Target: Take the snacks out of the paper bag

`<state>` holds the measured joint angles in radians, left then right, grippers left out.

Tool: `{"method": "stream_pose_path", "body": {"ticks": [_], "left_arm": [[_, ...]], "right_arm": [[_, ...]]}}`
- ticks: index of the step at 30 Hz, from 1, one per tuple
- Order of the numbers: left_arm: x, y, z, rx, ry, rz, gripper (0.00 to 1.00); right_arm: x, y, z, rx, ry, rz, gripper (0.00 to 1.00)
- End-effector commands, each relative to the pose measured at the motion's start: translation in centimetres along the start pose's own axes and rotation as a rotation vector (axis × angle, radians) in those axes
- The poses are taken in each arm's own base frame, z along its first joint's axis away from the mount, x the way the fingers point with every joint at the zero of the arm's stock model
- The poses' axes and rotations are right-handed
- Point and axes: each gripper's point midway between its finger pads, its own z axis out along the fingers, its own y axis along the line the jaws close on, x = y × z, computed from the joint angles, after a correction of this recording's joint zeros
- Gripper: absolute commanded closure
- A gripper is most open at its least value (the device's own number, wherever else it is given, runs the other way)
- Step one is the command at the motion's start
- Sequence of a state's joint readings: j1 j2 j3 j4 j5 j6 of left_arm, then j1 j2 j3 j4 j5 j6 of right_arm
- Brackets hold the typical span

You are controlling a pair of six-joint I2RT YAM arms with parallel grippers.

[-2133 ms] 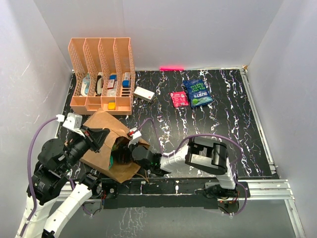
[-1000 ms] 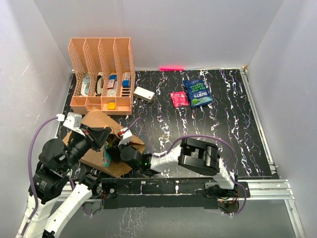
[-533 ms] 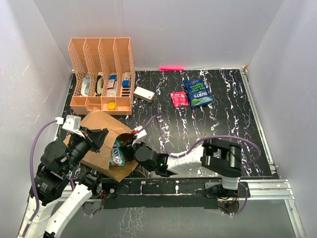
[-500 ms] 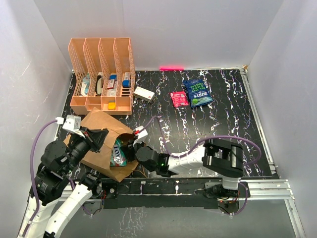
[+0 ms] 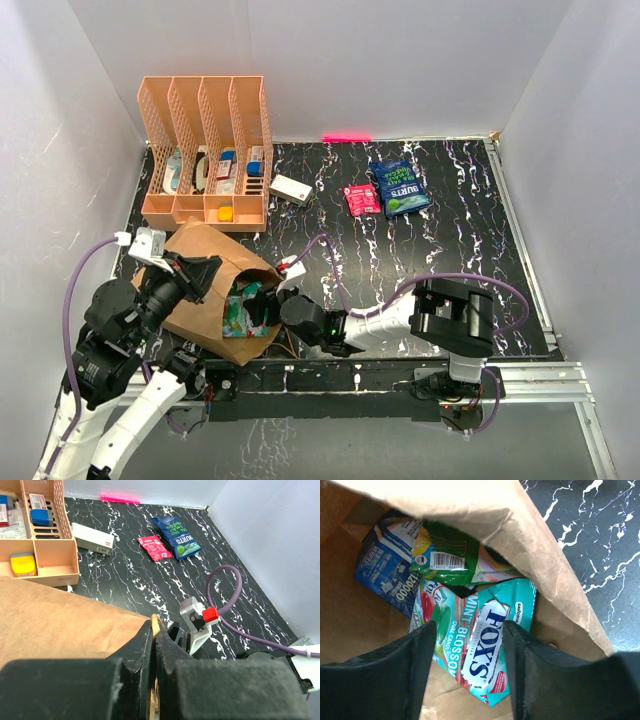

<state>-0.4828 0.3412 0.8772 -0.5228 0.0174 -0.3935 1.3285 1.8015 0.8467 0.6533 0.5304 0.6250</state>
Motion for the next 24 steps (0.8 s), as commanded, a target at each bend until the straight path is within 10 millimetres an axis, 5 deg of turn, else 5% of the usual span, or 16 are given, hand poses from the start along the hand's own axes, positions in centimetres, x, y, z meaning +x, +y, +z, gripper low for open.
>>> {"method": "stream_pose_path", "body": {"ticks": [1,6,9,13,20,24], "left_arm": [[-2.5,-1.4,-0.1,0.046,-0.065,0.011,1.0],[-2.7,-1.5,-0.1,0.05,-0.065,0.012,1.0],[-2.6,-1.6,0.1,0.058,-0.062,0.01,1.0],[-2.6,-1.8,0.2,0.07,-0.059,0.009,1.0],[-2.7,-1.7,-0.6,0.059,-0.062,0.022,1.0],[-2.6,-1.9,-0.6,0.071,-0.063,0.011,1.0]], "right_arm": [[-0.4,0.0,-0.7,-0.007,0.008,0.046,0.35],[0.7,-0.7,-2.0,-0.01,0.071,0.063,0.26],[1.2,1.1,-1.8,-0.105,0.102,0.014,0.26],[2.6,3.0,-1.2,-0.226,0.091,-0.212,0.24],[-0.2,5.2,-3.3,-0.491,-0.177,-0.795,0.17],[-0.5,4.7,-1.1,-0.503,-0.156,-1.017,0.17]]}}
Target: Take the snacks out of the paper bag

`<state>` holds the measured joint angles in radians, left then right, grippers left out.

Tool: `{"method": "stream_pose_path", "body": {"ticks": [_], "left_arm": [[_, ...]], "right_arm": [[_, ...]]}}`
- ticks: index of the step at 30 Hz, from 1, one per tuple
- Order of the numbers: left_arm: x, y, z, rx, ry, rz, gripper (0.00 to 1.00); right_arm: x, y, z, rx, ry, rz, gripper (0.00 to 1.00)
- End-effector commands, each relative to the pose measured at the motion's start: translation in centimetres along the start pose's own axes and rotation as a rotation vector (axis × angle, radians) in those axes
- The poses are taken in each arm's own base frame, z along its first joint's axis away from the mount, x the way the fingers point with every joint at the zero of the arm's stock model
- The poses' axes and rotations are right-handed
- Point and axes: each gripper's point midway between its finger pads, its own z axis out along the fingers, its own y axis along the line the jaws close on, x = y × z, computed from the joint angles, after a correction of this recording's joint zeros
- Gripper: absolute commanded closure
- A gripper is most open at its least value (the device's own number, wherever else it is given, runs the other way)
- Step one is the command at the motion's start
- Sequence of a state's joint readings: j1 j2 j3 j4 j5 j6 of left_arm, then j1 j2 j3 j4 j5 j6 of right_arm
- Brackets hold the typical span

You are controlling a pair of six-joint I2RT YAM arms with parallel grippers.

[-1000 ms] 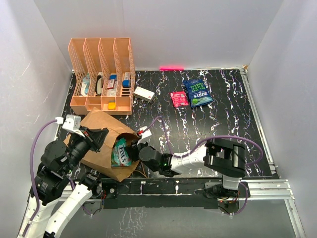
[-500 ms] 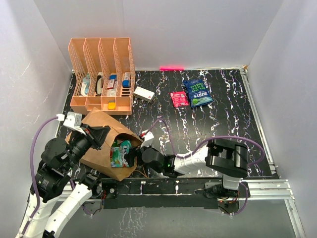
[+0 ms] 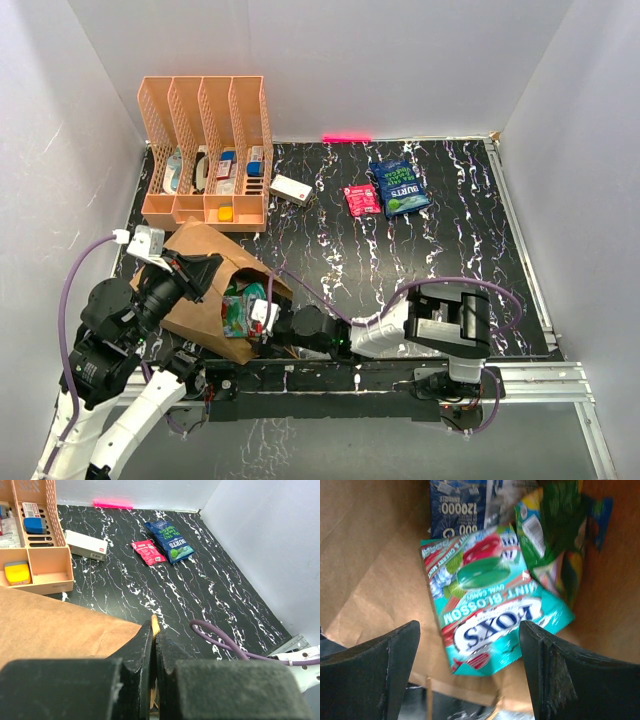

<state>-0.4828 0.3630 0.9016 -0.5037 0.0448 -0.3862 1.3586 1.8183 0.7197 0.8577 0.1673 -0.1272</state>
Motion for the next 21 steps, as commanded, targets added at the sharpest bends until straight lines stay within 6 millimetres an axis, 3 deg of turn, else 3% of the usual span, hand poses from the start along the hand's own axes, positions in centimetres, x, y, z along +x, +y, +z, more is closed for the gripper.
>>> {"method": "stream_pose_path", "body": {"ticks": [1,5,12,16,21], "left_arm": [[-1.8,-1.1,-0.7,0.042,-0.056,0.0,1.0],[-1.9,-1.4,-0.8,0.055,-0.059,-0.006,1.0],[-2.0,-1.4,-0.8,0.052,-0.059,-0.004,1.0],[-2.0,-1.5,-0.8,0.059,-0.055,-0.008,1.0],[-2.1,-1.5,-1.0,0.056,-0.058,-0.01,1.0]], "right_arm": [[-5.2,-2.2,1.9,-0.04,-0.143,-0.335,0.16],[-5.2,-4.3,3.2,-0.046,-0.152,-0.323,0.15],[-4.6,-1.4,5.3,-0.224,-0.178,-0.225,0.09],[-3.1,-1.3,6.4,-0.212,-0.155,-0.198,0.09],[-0.4,-3.2,7.0,-0.089,-0.092,-0.184,0.11]]}}
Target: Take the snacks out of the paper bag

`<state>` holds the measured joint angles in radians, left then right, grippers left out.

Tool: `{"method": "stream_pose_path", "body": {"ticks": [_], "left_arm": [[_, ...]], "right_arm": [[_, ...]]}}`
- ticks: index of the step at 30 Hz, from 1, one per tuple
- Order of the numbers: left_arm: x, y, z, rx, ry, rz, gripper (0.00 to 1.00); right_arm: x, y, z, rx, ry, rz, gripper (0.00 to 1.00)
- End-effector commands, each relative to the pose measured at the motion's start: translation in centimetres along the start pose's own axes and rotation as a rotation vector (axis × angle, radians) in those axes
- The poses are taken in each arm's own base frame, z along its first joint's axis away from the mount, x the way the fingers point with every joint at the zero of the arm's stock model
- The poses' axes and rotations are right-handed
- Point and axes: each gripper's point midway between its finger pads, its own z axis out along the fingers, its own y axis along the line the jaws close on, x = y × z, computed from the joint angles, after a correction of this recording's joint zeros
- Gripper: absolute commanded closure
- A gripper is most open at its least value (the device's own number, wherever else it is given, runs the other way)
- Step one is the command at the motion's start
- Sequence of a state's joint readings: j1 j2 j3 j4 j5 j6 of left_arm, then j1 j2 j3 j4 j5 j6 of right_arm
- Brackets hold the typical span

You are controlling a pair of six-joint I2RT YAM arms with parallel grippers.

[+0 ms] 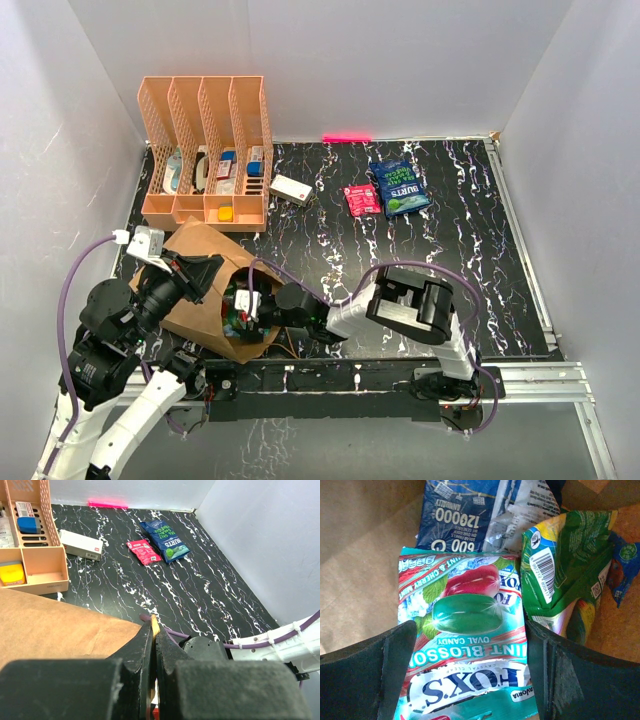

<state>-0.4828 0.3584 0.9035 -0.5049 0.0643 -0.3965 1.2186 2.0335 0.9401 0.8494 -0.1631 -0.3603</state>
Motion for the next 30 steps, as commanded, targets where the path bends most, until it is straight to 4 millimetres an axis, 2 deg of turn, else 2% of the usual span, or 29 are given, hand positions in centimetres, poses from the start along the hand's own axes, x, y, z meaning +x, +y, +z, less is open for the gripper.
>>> {"method": "stream_pose_path", "body": {"ticks": [1,4,6,7,15,23,27,28,30], "left_arm": [[-2.1,-1.1,-0.9,0.035,-0.061,0.001,1.0],[-2.0,-1.0,-1.0,0.031,-0.061,0.001,1.0],[-1.9,-1.0,-0.9,0.031,-0.058,0.001,1.0],[-1.9,-1.0,-0.9,0.033,-0.057,0.001,1.0],[-1.8,-0.8,-1.1,0.019,-0.061,0.0,1.0],[-1.8,-0.4,-1.0,0.004,-0.066,-0.003,1.0],[-2.0,-0.3,-1.0,-0.006,-0.076,-0.005,1.0],[-2.0,-0.2,-0.9,-0.007,-0.076,-0.006,1.0],[-2.0,-0.2,-0.9,-0.008,-0.079,-0.004,1.0]], "right_arm": [[-0.4,-2.1,0.7,0.121,-0.021,0.018,0.12],[1.4,-2.4,0.9,0.158,0.037,0.03,0.16],[1.6,-2.4,1.1,0.162,0.048,0.027,0.25],[1.5,-2.4,1.1,0.165,0.049,0.024,0.33],[-2.8,-3.5,0.8,0.211,0.0,-0.007,0.8],[-8.4,-4.6,-1.9,0.235,-0.088,0.044,0.9],[-9.5,-4.3,-4.0,0.225,-0.103,0.092,0.91],[-10.4,-4.4,-4.8,0.224,-0.118,0.103,0.91],[-10.6,-3.6,-6.0,0.191,-0.124,0.125,0.91]]}}
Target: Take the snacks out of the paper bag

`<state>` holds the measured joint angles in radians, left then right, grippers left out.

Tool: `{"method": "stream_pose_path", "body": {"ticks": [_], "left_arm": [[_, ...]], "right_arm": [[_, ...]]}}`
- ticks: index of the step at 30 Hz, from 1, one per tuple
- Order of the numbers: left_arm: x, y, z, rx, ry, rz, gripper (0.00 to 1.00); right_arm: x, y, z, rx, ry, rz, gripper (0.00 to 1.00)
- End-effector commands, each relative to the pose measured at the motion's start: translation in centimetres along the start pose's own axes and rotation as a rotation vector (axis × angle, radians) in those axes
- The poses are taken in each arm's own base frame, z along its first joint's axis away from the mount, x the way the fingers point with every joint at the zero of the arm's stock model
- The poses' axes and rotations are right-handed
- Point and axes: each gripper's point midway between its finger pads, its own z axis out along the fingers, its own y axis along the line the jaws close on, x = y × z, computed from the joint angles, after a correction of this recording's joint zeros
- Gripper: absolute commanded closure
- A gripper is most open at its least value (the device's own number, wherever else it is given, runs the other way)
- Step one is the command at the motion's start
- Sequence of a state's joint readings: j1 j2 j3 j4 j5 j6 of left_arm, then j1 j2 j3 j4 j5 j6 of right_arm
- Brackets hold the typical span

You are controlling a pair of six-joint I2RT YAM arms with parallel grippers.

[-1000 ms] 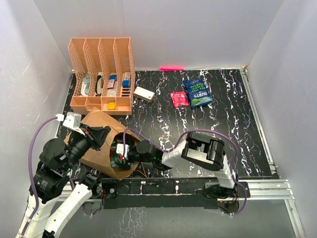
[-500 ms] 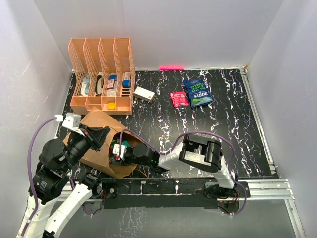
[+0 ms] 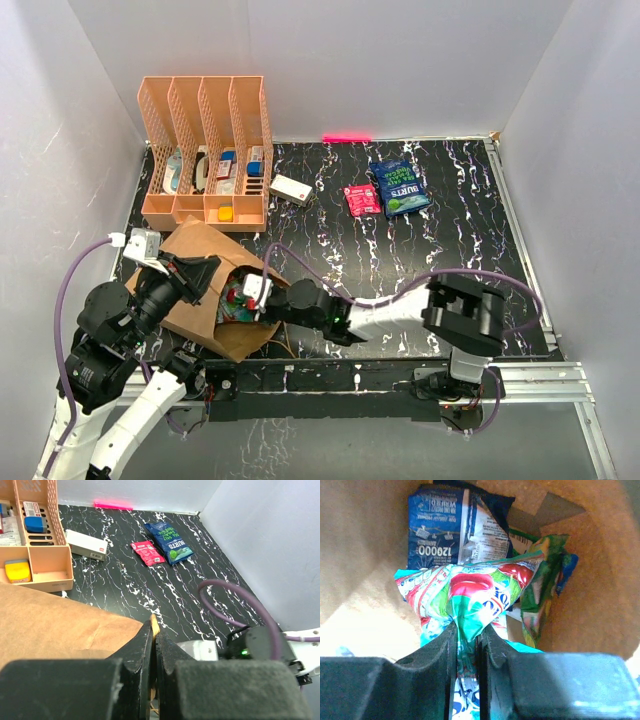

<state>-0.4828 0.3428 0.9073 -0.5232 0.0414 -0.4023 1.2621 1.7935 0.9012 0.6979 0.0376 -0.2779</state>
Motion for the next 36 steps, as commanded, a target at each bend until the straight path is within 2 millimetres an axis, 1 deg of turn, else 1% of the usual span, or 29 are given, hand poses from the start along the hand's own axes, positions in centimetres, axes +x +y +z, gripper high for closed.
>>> {"method": "stream_pose_path", "body": {"ticks": [1,2,6,10,12,14,16,17,19,23,25,27,31,33,34,36], "left_arm": [[-2.0,-0.6,-0.4,0.012,-0.07,0.001,1.0],[-2.1,-0.5,-0.4,0.009,-0.07,0.002,1.0],[-2.6,-0.4,-0.4,-0.002,-0.089,0.01,1.0],[-2.9,-0.2,-0.3,-0.01,-0.103,0.016,1.0],[-2.9,-0.3,0.0,-0.009,-0.106,0.017,1.0],[-2.8,-0.1,0.2,-0.012,-0.1,0.021,1.0],[-2.7,0.1,0.4,-0.026,-0.099,0.022,1.0],[-2.8,0.5,0.4,-0.046,-0.102,0.016,1.0],[-2.9,0.9,0.5,-0.073,-0.112,0.006,1.0],[-2.7,1.6,0.7,-0.107,-0.106,0.012,1.0],[-2.7,2.0,0.8,-0.129,-0.112,-0.002,1.0],[-2.7,2.0,0.9,-0.128,-0.114,-0.004,1.0],[-2.2,2.2,1.0,-0.135,-0.092,-0.005,1.0],[-1.8,2.1,1.0,-0.129,-0.078,-0.008,1.0],[-1.7,2.0,1.0,-0.121,-0.07,-0.005,1.0],[-1.4,1.7,1.0,-0.104,-0.058,-0.004,1.0]], "right_arm": [[-4.8,-0.7,-2.7,0.0,-0.123,0.068,0.91],[-4.7,-0.2,-3.1,-0.025,-0.117,0.075,0.91],[-4.3,0.3,-4.7,-0.049,-0.065,0.143,0.91],[-4.7,1.4,-7.2,-0.124,-0.006,0.191,0.91],[-4.6,2.0,-8.7,-0.17,0.056,0.196,0.91],[-4.3,1.8,-10.5,-0.171,0.107,0.198,0.91],[-4.4,0.8,-12.6,-0.117,0.13,0.21,0.91],[-5.1,-0.2,-13.9,-0.071,0.114,0.221,0.91],[-5.8,-1.8,-16.3,0.017,0.097,0.252,0.91],[-6.9,-6.6,-20.9,0.303,0.004,0.38,0.91],[-7.4,-8.8,-22.7,0.435,-0.044,0.434,0.9],[-7.5,-10.8,-24.0,0.557,-0.064,0.455,0.9],[-6.1,-15.2,-26.0,0.86,-0.008,0.433,0.91],[-5.3,-18.3,-26.9,1.004,0.03,0.424,0.91],[-4.8,-19.7,-27.0,1.04,0.044,0.429,0.91],[-3.2,-23.3,-27.1,1.091,0.067,0.468,0.91]]}}
